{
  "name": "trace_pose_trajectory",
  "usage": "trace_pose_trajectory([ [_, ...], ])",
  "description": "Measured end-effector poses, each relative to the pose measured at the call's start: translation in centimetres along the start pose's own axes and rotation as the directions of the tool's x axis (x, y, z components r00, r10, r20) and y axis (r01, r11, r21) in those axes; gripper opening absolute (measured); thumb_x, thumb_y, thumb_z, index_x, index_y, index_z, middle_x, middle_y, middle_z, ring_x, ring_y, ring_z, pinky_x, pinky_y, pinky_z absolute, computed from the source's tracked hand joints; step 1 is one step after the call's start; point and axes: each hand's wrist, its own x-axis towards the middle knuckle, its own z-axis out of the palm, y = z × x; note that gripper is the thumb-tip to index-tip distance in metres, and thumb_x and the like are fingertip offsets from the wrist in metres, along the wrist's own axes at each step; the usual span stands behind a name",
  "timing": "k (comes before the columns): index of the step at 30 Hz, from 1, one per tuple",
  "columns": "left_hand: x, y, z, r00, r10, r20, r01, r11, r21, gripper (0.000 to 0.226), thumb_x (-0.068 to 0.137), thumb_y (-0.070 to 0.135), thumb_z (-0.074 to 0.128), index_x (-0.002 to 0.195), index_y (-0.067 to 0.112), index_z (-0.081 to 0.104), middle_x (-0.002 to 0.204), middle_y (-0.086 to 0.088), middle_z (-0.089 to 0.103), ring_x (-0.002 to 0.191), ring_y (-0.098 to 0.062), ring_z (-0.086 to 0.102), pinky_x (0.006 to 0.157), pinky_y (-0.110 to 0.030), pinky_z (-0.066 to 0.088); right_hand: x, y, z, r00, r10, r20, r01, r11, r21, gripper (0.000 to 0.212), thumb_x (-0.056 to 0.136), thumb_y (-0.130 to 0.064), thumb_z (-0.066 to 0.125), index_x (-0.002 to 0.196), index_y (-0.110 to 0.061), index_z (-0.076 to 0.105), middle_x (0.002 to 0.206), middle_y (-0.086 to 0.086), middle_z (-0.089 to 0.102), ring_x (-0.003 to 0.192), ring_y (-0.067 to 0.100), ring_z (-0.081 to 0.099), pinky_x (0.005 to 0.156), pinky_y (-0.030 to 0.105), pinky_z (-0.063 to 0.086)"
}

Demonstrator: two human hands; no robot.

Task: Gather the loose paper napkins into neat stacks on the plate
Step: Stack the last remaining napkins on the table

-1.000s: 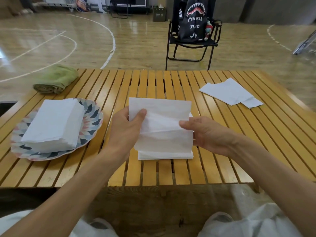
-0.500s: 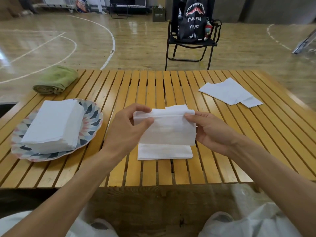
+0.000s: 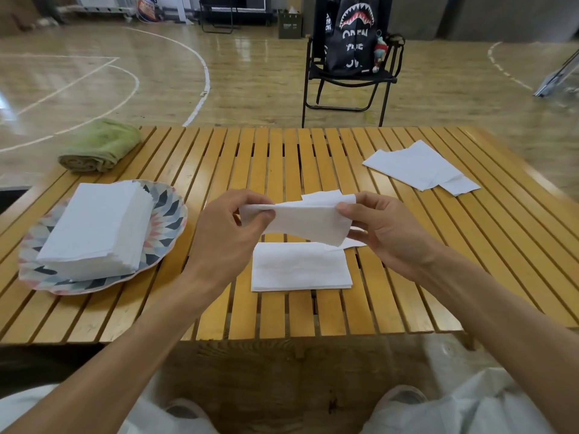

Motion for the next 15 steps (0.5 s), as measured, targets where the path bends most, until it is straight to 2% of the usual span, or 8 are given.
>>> trace_pose_trajectory([
  [2,0.15,-0.11,-0.05,1.0,-0.003,-0.009,0.003,1.0,-0.003,0.015,0.091,0.026,0.068,0.1,0.037,0.062,0.095,0.02,0.059,0.09,-0.002,0.056,0.07,-0.01,0.048,-0.15,0.02,0.23,0.991,-0.098,-0.093,0.078,0.976,-0.204,0.027,0.082,-0.029,0.078,0.099,-0.012,0.066,0.104,0.008,0.073,0.102,0.026,0.067,0.084,0.031,0.057],
  [4,0.29,-0.24,-0.13,1.0,-0.008,-0.015,0.008,1.0,-0.008,0.015,0.091,0.028,0.068,0.1,0.038,0.061,0.095,0.021,0.059,0.091,-0.001,0.056,0.068,-0.009,0.048,-0.22,0.12,0.38,0.968,-0.206,-0.142,0.134,0.907,-0.4,0.04,0.081,-0.034,0.082,0.108,-0.016,0.058,0.111,0.008,0.066,0.104,0.021,0.064,0.085,0.032,0.056],
  [7,0.44,-0.25,-0.28,1.0,0.0,-0.012,-0.001,1.0,-0.019,0.018,0.09,0.031,0.068,0.097,0.044,0.059,0.095,0.023,0.058,0.091,0.0,0.057,0.067,-0.009,0.049,-0.31,0.07,0.52,0.961,-0.269,-0.06,0.19,0.803,-0.565,0.068,0.076,-0.042,0.086,0.13,-0.035,0.045,0.134,-0.01,0.053,0.122,0.003,0.052,0.096,0.025,0.048],
  [8,0.48,-0.22,-0.34,1.0,0.006,-0.009,-0.006,1.0,-0.025,0.019,0.09,0.031,0.068,0.095,0.047,0.058,0.094,0.023,0.059,0.091,-0.001,0.057,0.068,-0.01,0.05,-0.33,0.12,0.56,0.963,-0.267,-0.026,0.201,0.78,-0.593,0.067,0.078,-0.04,0.084,0.132,-0.039,0.045,0.136,-0.013,0.052,0.123,0.001,0.05,0.099,0.025,0.047],
  [9,0.5,-0.19,-0.38,1.0,0.011,-0.006,-0.011,1.0,-0.03,0.02,0.09,0.032,0.068,0.093,0.049,0.058,0.094,0.023,0.059,0.091,-0.002,0.058,0.068,-0.013,0.052,-0.32,0.16,0.57,0.963,-0.27,-0.006,0.211,0.767,-0.606,0.055,0.082,-0.038,0.081,0.129,-0.04,0.052,0.132,-0.016,0.057,0.12,0.001,0.052,0.1,0.028,0.048],
  [11,0.44,-0.16,-0.39,1.0,0.018,0.002,-0.018,0.999,-0.029,0.02,0.09,0.033,0.068,0.092,0.049,0.057,0.094,0.021,0.06,0.091,-0.005,0.059,0.068,-0.016,0.054,-0.3,0.16,0.54,0.958,-0.285,0.014,0.239,0.774,-0.586,0.022,0.091,-0.03,0.072,0.11,-0.039,0.066,0.11,-0.023,0.067,0.103,0.001,0.061,0.091,0.029,0.055],
  [12,0.43,-0.19,-0.38,1.0,0.02,0.004,-0.02,0.999,-0.025,0.019,0.09,0.034,0.068,0.092,0.049,0.057,0.095,0.02,0.06,0.091,-0.006,0.059,0.067,-0.018,0.055,-0.32,0.16,0.51,0.958,-0.284,0.029,0.252,0.795,-0.552,0.014,0.094,-0.026,0.069,0.102,-0.038,0.069,0.101,-0.023,0.07,0.097,0.002,0.063,0.085,0.026,0.056],
  [15,0.53,-0.36,-0.28,0.999,0.023,-0.023,-0.022,1.0,0.011,0.018,0.088,0.039,0.068,0.088,0.048,0.053,0.097,0.017,0.054,0.09,-0.005,0.056,0.067,-0.014,0.049,-0.3,0.14,0.35,0.969,-0.242,0.041,0.235,0.868,-0.436,0.013,0.098,-0.02,0.064,0.098,-0.031,0.071,0.092,-0.02,0.072,0.09,0.0,0.066,0.075,0.015,0.053],
])
